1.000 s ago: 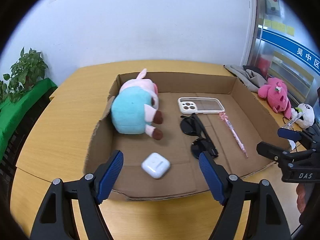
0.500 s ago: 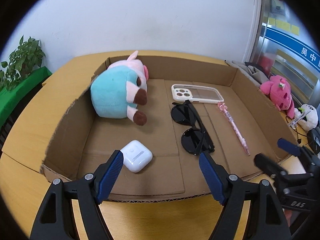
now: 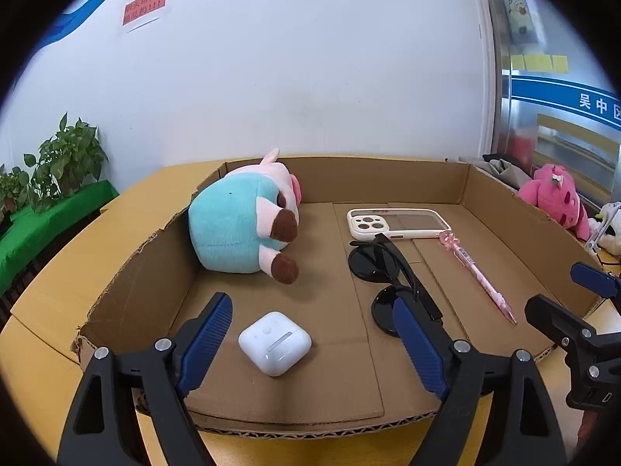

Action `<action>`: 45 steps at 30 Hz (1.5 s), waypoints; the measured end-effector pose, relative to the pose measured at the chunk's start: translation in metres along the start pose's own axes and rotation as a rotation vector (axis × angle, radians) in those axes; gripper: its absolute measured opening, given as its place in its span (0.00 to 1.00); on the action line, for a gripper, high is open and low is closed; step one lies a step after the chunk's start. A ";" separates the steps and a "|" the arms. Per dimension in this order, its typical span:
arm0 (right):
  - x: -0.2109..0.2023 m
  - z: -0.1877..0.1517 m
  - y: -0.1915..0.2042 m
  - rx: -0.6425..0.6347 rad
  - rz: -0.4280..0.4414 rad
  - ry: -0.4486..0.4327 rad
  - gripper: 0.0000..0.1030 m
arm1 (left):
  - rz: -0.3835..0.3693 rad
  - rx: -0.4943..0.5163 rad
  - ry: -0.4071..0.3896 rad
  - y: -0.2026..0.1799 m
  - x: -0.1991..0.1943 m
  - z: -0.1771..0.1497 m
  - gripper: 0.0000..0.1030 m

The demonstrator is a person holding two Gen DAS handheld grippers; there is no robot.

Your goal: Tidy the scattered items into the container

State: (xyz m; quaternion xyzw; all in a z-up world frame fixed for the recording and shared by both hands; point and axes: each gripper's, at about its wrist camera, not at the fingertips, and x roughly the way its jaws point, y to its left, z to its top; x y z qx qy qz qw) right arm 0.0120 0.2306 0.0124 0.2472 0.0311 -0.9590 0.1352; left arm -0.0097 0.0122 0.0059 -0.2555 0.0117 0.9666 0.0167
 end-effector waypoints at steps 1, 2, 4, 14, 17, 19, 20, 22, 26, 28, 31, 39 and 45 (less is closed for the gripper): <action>0.000 0.000 0.000 0.000 0.000 0.000 1.00 | -0.001 0.001 0.001 0.000 0.000 0.000 0.85; 0.000 0.000 0.000 0.001 0.001 0.000 1.00 | -0.001 0.002 0.002 0.000 0.000 0.000 0.87; 0.000 0.000 0.000 0.000 0.002 0.000 1.00 | -0.003 -0.001 0.010 0.001 0.001 0.000 0.90; 0.001 0.000 0.000 -0.005 -0.007 0.002 1.00 | -0.004 -0.006 0.027 0.002 0.005 0.001 1.00; 0.001 0.000 0.000 -0.005 -0.006 0.002 1.00 | -0.005 -0.005 0.027 0.002 0.005 0.001 1.00; 0.001 0.000 0.000 -0.005 -0.007 0.002 1.00 | -0.005 -0.005 0.027 0.002 0.005 0.001 1.00; 0.001 0.000 0.000 -0.005 -0.007 0.002 1.00 | -0.005 -0.005 0.027 0.002 0.005 0.001 1.00; 0.001 0.000 0.000 -0.005 -0.007 0.002 1.00 | -0.005 -0.005 0.027 0.002 0.005 0.001 1.00; 0.001 0.000 0.000 -0.005 -0.007 0.002 1.00 | -0.005 -0.005 0.027 0.003 0.005 0.001 1.00; 0.001 0.000 0.000 -0.005 -0.007 0.002 1.00 | -0.005 -0.005 0.028 0.003 0.005 0.001 1.00; 0.001 0.000 0.000 -0.005 -0.007 0.002 1.00 | -0.005 -0.005 0.028 0.003 0.005 0.001 1.00; 0.002 0.000 0.000 -0.007 -0.006 0.002 1.00 | -0.005 -0.005 0.028 0.003 0.005 0.001 1.00; 0.002 0.000 0.000 -0.007 -0.006 0.002 1.00 | -0.005 -0.006 0.028 0.003 0.005 0.000 1.00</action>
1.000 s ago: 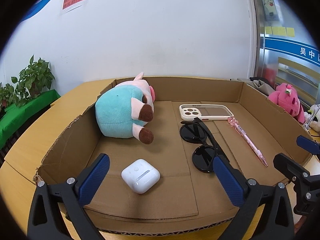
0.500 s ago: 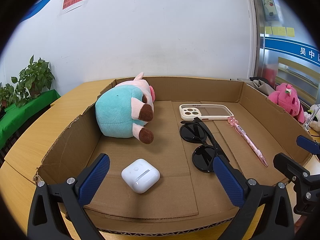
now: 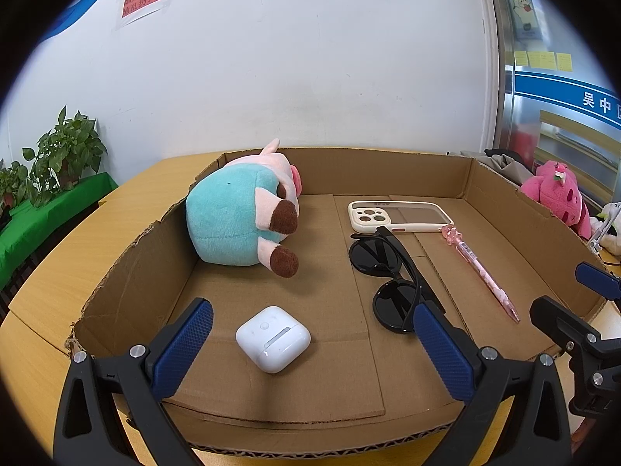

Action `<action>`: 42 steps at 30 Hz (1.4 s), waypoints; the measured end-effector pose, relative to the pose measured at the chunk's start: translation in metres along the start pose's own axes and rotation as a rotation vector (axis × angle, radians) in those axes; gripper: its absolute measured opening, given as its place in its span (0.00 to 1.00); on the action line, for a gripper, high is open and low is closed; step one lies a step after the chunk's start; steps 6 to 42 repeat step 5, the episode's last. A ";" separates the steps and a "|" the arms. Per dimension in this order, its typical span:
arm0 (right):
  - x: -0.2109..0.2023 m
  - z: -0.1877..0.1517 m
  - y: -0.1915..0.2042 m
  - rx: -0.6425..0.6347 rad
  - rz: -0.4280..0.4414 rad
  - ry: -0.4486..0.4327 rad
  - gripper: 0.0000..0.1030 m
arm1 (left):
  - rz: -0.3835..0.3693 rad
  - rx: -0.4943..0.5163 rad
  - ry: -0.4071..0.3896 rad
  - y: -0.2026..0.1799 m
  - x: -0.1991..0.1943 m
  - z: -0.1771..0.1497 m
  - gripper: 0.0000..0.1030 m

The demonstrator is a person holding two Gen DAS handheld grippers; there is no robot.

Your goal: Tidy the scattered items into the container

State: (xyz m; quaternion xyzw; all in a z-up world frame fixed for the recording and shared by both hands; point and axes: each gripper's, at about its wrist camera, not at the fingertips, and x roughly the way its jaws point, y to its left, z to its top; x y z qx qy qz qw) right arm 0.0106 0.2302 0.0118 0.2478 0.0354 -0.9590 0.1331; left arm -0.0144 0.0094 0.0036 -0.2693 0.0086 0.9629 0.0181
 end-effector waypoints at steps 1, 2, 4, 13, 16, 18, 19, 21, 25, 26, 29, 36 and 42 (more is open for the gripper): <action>0.000 0.000 0.000 0.000 0.000 0.000 1.00 | 0.001 -0.001 0.001 0.000 0.000 -0.001 1.00; 0.000 0.000 0.000 0.000 0.000 0.000 1.00 | 0.003 -0.002 0.001 0.000 0.000 -0.002 1.00; 0.000 0.000 0.000 0.000 0.000 0.000 1.00 | 0.006 -0.005 0.002 0.000 0.000 -0.003 1.00; 0.000 0.000 0.000 0.000 0.000 0.000 1.00 | 0.006 -0.006 0.003 0.000 0.000 -0.003 1.00; 0.000 0.000 0.000 0.000 0.000 0.000 1.00 | 0.006 -0.006 0.003 0.000 0.000 -0.003 1.00; 0.000 0.000 0.000 0.000 0.000 0.000 1.00 | 0.006 -0.006 0.003 0.000 0.000 -0.003 1.00; 0.000 0.000 0.000 0.000 0.000 0.000 1.00 | 0.006 -0.006 0.003 0.000 0.000 -0.003 1.00; 0.000 0.000 0.000 0.000 0.000 0.000 1.00 | 0.006 -0.006 0.003 0.000 0.000 -0.003 1.00; 0.000 0.000 0.000 0.000 0.000 0.000 1.00 | 0.006 -0.006 0.003 0.000 0.000 -0.003 1.00; 0.000 0.000 0.000 0.000 0.000 0.000 1.00 | 0.006 -0.006 0.003 0.000 0.000 -0.003 1.00; 0.000 0.000 0.000 0.000 0.000 0.000 1.00 | 0.006 -0.006 0.003 0.000 0.000 -0.003 1.00; 0.000 0.000 0.000 0.000 0.000 0.000 1.00 | 0.006 -0.006 0.003 0.000 0.000 -0.003 1.00; 0.000 0.000 0.000 0.000 0.000 0.000 1.00 | 0.006 -0.006 0.003 0.000 0.000 -0.003 1.00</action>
